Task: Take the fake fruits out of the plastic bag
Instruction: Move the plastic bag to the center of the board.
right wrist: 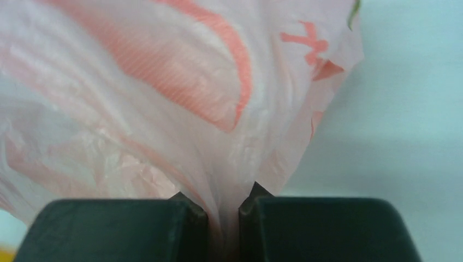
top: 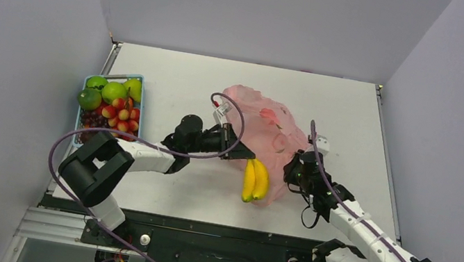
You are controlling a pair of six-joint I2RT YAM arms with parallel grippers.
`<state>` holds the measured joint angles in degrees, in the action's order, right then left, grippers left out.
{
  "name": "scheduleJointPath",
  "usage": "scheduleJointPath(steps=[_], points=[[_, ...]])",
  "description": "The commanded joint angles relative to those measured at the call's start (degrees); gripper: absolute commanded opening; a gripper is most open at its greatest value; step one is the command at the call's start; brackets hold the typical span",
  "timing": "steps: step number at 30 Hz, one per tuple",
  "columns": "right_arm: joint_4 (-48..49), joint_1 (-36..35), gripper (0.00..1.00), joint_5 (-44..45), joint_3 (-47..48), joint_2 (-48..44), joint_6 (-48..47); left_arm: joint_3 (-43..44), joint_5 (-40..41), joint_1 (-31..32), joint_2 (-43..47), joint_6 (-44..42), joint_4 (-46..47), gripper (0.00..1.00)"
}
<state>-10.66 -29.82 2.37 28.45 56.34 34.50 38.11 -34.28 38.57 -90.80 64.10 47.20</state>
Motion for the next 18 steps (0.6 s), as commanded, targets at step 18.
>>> scheduleJointPath(steps=[18], points=[[-14.61, 3.77, 0.0, 36.71, 5.13, -4.29, 12.4, 12.48, 69.64, -1.66, 24.78, -23.18, -73.76, 0.0]])
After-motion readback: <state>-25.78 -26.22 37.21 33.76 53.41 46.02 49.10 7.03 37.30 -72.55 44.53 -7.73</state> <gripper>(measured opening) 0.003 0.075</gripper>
